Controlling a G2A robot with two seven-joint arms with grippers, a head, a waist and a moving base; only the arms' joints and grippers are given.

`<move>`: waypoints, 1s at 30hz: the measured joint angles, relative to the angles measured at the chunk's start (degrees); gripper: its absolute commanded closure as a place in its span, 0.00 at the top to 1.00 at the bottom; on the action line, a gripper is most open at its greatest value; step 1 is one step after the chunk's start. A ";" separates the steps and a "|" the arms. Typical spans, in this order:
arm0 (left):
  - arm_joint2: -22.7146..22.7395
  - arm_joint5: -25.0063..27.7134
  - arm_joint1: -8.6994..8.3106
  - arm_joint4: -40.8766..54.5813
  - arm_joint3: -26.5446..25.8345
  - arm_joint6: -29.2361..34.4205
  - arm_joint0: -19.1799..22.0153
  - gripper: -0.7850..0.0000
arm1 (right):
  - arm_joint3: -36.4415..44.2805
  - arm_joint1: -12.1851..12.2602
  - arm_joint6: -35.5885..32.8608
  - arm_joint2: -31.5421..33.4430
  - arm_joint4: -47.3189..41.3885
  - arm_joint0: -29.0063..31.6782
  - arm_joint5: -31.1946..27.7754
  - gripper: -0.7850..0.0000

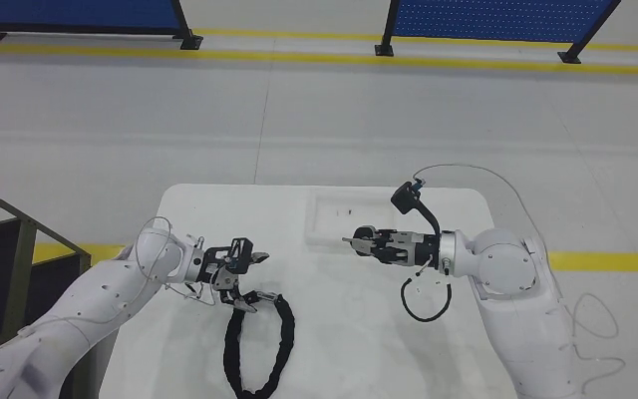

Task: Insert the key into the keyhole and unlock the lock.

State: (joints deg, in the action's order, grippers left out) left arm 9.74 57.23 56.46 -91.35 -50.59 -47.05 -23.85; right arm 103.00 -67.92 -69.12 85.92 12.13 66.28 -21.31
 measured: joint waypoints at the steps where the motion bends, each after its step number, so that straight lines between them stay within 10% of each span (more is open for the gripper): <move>1: 0.00 -0.34 0.20 -0.62 0.38 -0.34 -0.48 1.00 | 0.00 0.00 0.00 0.00 0.00 0.00 0.00 0.00; 17: 0.00 -4.72 2.88 -8.38 6.37 -4.72 -3.63 1.00 | 0.00 0.00 0.00 0.00 0.00 0.00 0.00 0.00; 19: 0.00 -5.46 3.09 -9.87 6.68 -5.46 -3.58 0.91 | 0.00 0.00 0.00 0.00 0.00 0.00 0.00 0.00; 22: 0.00 -6.29 3.53 -11.50 7.25 -6.29 -3.58 0.42 | 0.00 0.00 0.00 0.00 0.00 0.00 0.00 0.00; 26: 0.00 -7.28 4.15 -12.64 8.40 -7.28 -3.53 0.07 | 0.00 0.00 0.00 0.00 0.00 0.00 0.00 0.00; 30: 0.00 -8.33 4.75 -13.41 9.66 -8.33 -3.45 0.00 | 0.00 0.00 0.00 0.00 0.00 0.00 0.00 0.00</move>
State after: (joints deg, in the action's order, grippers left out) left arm 9.74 48.90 61.21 -104.76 -40.92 -55.38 -27.30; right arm 103.00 -67.92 -69.12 85.92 12.13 66.28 -21.31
